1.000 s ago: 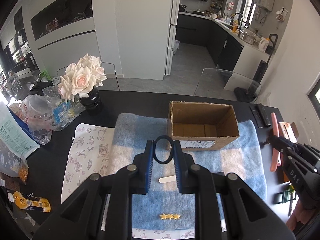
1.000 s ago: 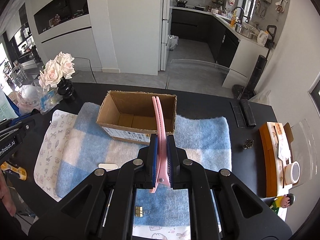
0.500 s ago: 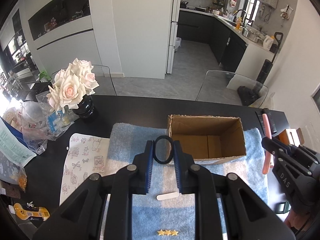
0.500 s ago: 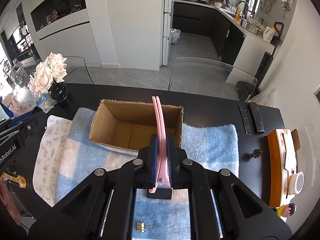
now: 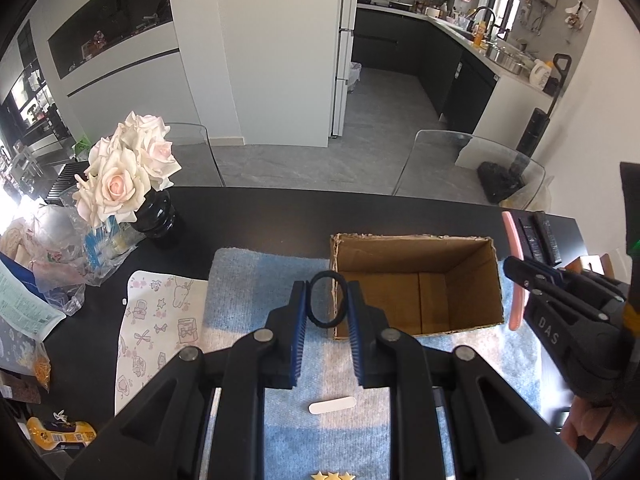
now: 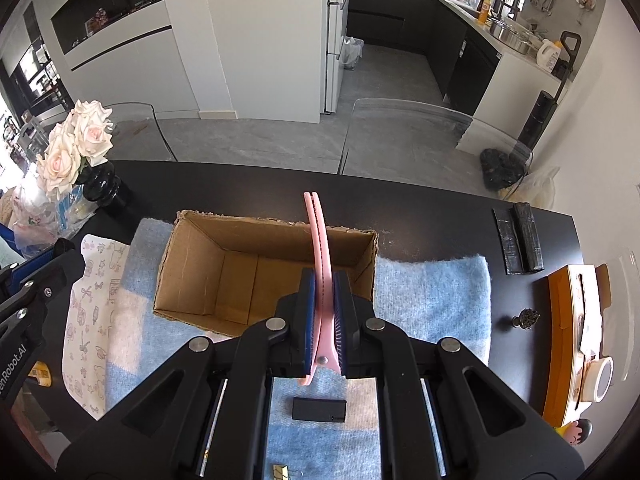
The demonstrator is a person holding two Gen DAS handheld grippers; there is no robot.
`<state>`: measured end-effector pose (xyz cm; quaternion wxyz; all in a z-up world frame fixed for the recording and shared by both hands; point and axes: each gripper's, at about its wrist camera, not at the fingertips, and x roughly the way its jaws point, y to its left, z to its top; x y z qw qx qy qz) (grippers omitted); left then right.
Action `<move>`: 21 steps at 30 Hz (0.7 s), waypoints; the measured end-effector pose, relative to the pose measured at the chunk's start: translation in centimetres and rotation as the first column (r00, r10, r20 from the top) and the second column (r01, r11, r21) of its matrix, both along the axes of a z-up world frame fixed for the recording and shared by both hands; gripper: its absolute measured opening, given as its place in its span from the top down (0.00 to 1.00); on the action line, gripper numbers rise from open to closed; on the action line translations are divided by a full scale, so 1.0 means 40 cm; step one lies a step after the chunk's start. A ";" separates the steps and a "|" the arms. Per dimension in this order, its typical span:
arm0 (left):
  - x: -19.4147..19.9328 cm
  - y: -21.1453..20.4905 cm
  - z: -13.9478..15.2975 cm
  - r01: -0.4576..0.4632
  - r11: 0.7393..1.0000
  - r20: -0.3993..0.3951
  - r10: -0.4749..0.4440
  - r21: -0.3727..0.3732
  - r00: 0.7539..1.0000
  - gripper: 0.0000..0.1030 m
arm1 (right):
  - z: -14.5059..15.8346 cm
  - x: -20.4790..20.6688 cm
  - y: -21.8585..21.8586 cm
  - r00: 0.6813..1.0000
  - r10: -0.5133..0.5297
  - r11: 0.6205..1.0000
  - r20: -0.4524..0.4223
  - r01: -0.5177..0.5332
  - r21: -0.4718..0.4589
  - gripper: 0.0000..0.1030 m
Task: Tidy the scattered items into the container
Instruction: 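Carry both held items over the open cardboard box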
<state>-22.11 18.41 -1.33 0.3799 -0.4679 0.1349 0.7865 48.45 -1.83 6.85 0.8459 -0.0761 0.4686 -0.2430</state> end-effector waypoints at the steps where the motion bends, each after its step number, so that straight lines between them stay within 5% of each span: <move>1: -0.001 0.006 -0.001 0.002 1.000 0.001 -0.002 -0.002 1.000 0.81 | -0.004 0.006 -0.004 1.000 -0.005 1.000 -0.005 0.005 0.002 0.91; 21: -0.013 0.017 0.003 0.023 1.000 0.005 -0.023 -0.001 1.000 0.81 | -0.025 0.076 -0.020 0.998 -0.049 0.999 -0.045 0.050 0.013 0.91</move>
